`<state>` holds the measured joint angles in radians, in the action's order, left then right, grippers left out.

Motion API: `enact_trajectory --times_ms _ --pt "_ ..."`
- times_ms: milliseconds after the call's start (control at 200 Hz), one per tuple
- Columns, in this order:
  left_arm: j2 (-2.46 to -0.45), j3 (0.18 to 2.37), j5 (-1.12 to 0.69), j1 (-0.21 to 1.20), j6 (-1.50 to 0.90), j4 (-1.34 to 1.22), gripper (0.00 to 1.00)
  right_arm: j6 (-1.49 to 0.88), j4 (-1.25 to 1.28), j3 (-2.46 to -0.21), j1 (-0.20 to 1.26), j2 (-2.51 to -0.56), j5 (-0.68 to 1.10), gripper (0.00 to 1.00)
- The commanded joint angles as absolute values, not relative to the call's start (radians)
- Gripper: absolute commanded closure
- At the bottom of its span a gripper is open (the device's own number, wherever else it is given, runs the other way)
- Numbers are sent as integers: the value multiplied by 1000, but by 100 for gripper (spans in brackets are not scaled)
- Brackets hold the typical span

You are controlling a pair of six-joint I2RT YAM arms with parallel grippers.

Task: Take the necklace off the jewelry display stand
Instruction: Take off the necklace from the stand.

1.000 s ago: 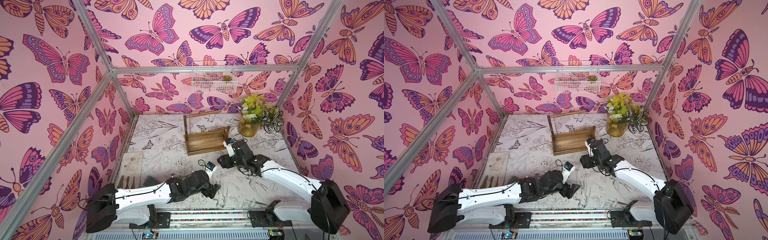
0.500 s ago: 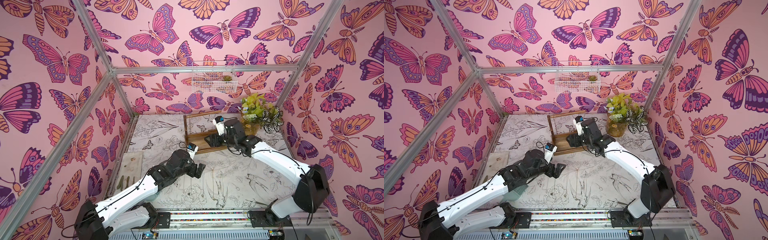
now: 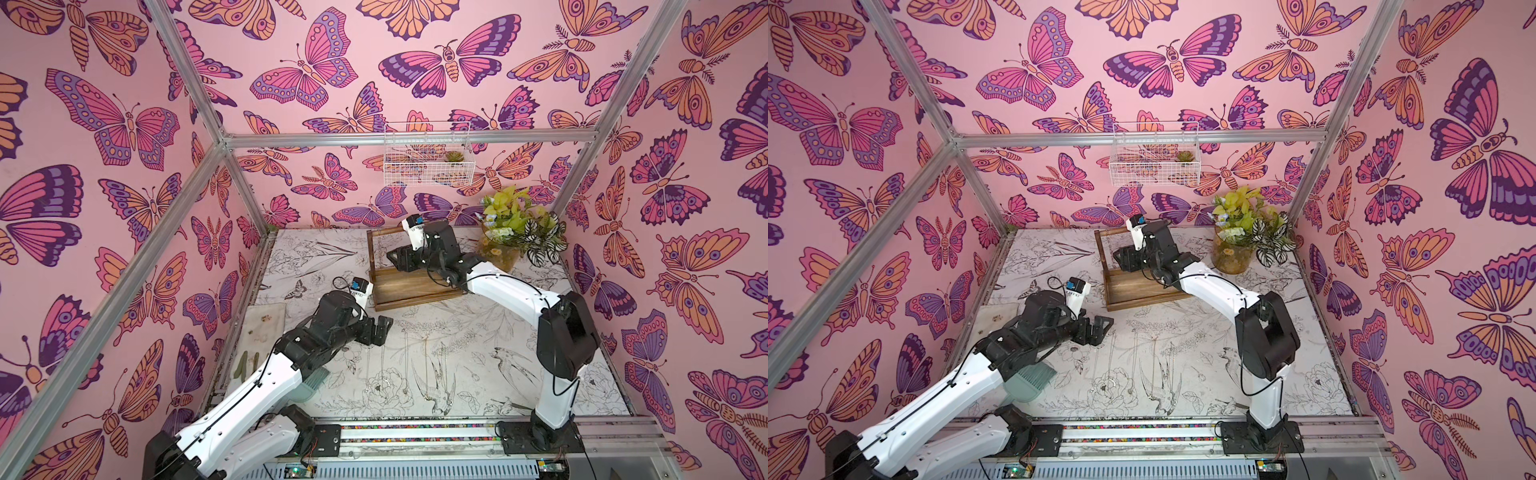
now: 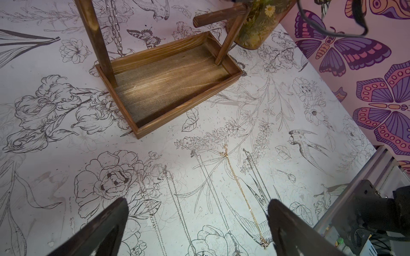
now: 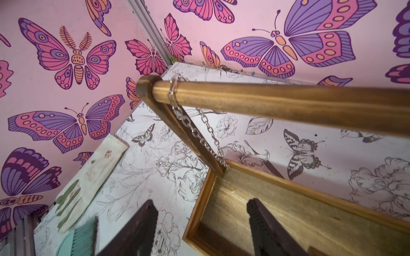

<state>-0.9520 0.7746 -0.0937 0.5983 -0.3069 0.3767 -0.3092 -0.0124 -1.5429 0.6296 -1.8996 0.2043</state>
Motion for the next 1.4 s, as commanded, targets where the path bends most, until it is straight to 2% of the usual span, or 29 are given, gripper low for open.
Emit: enact_trajectory --times_ms 0,491,966,1232,1392 --pt "-940 774 -137 571 -311 406 0 -298 67 -1593 624 -1932 223 34" --pt "-950 758 -166 539 -317 410 0 -334 146 -1713 624 -2059 265 44" --pt "-947 740 -179 526 -314 415 0 -366 186 -1741 624 -2107 272 62" --pt "-937 728 -187 524 -310 416 0 -373 196 -1748 627 -2114 271 67" --pt "-927 719 -190 522 -308 420 0 -372 193 -1753 631 -2116 259 75"
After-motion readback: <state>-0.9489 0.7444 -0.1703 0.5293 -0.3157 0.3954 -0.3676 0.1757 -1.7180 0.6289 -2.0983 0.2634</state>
